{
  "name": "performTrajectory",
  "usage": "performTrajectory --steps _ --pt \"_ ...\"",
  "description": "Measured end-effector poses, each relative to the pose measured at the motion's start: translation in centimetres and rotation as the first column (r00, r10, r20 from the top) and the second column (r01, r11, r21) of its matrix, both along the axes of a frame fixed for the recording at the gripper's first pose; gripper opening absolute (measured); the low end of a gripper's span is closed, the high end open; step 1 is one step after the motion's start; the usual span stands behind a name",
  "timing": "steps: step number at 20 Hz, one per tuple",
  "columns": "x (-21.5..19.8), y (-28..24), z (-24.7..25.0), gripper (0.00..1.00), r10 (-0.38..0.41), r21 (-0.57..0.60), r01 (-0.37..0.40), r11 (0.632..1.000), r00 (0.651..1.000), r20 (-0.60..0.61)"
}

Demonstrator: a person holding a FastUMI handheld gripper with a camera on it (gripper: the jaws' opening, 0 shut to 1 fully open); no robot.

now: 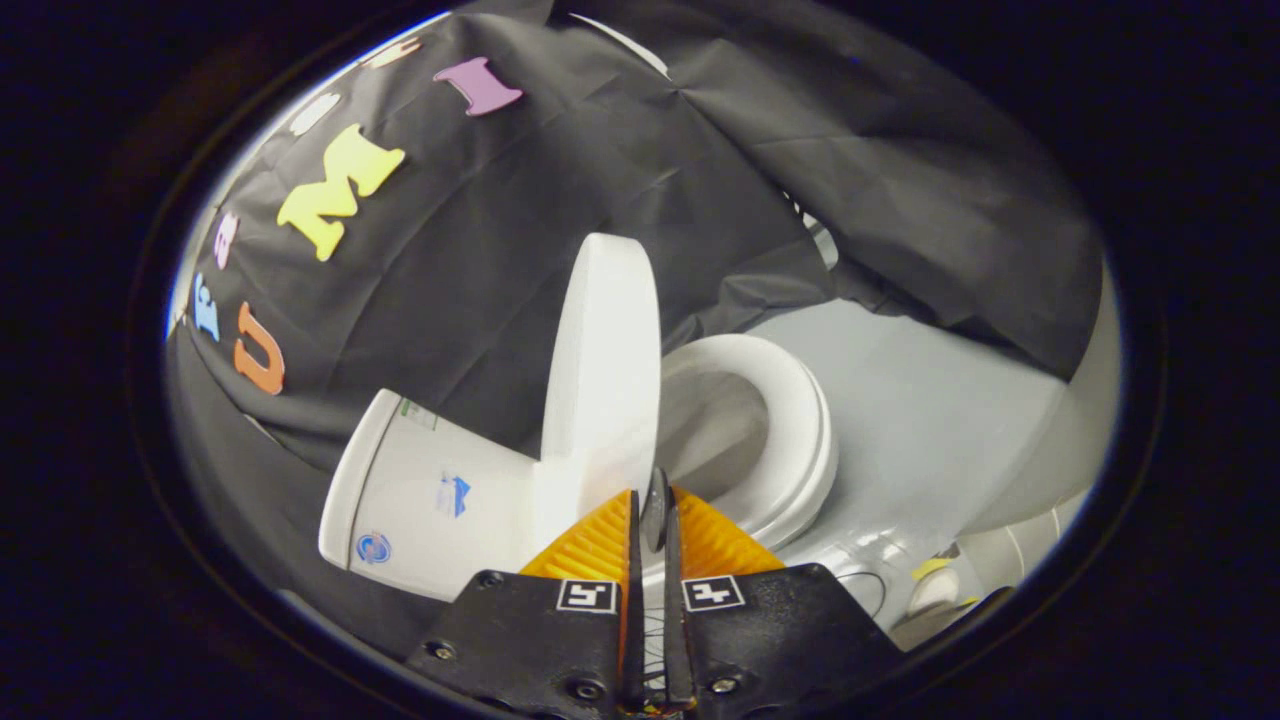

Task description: Open the toilet lid.

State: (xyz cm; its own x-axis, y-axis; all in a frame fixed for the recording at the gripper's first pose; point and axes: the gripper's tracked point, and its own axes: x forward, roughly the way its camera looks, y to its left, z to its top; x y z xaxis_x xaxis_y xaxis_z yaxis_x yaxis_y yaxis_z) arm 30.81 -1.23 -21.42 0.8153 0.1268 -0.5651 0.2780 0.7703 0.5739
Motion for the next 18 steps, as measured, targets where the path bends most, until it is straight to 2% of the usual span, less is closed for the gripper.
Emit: performTrajectory --steps 7,18 --pt "0.0 1.5 1.7 0.11 -0.002 -0.067 0.002 0.998 1.000 -0.003" --pt "-0.1 4.7 4.6 0.11 0.052 -0.190 -0.050 0.980 0.999 0.007"
